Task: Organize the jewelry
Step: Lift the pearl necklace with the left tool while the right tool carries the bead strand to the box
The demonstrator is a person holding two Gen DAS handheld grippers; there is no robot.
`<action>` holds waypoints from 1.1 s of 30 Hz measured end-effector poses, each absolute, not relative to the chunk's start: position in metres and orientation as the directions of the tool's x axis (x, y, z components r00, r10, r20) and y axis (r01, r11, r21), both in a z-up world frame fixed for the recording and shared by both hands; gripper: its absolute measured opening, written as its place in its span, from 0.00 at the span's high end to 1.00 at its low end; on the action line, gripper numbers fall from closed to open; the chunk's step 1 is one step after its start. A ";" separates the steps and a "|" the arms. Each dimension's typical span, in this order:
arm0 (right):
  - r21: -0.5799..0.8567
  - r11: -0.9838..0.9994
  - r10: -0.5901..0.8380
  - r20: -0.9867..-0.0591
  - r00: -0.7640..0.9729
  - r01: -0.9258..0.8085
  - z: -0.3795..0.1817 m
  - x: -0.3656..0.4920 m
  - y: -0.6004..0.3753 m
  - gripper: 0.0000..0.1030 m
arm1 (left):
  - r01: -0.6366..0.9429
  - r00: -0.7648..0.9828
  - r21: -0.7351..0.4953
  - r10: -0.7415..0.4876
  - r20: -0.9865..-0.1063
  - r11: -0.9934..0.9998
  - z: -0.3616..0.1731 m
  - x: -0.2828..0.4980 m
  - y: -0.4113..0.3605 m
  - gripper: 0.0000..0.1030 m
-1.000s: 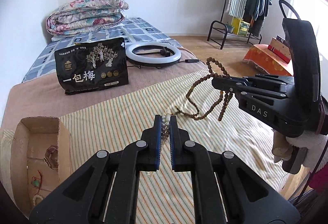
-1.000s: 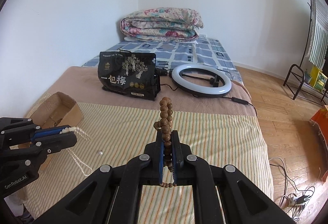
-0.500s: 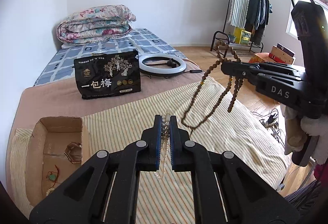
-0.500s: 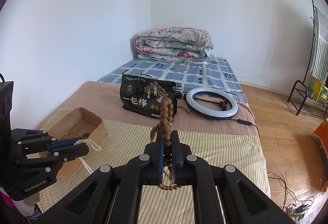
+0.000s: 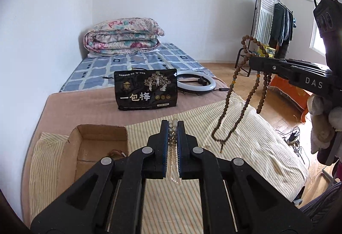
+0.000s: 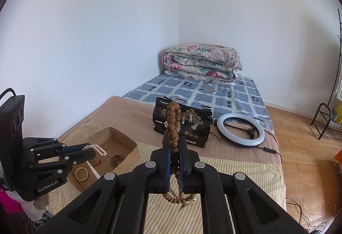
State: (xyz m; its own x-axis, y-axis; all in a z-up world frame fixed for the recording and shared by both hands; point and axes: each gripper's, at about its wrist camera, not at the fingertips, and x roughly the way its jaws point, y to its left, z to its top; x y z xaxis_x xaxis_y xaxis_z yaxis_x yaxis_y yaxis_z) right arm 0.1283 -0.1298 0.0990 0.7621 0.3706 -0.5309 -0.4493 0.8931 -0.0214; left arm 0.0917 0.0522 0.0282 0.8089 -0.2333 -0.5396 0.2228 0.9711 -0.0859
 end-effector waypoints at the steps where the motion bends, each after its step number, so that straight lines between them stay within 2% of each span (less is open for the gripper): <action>1: -0.023 0.889 0.377 -0.529 0.760 -0.457 0.101 0.129 -0.124 0.97 | 0.212 0.813 -0.087 -0.225 -0.538 0.973 0.029 0.091 0.059 0.95; 16: -0.015 0.817 0.486 -0.519 0.703 -0.576 0.108 0.142 -0.038 0.97 | 0.049 0.834 -0.109 -0.101 -0.542 0.993 0.018 0.082 0.149 0.95; 33: -0.005 0.761 0.546 -0.537 0.644 -0.649 0.094 0.171 0.035 0.97 | -0.040 0.806 -0.150 -0.057 -0.590 0.988 -0.004 0.082 0.200 0.95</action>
State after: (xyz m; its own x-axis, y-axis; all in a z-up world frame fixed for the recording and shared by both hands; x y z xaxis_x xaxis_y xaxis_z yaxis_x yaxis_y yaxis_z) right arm 0.1714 0.0353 0.0937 0.6435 0.5456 -0.5368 -0.6490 0.7608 -0.0046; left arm 0.0816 0.2000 -0.0041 0.8058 -0.0567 -0.5895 -0.0400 0.9879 -0.1498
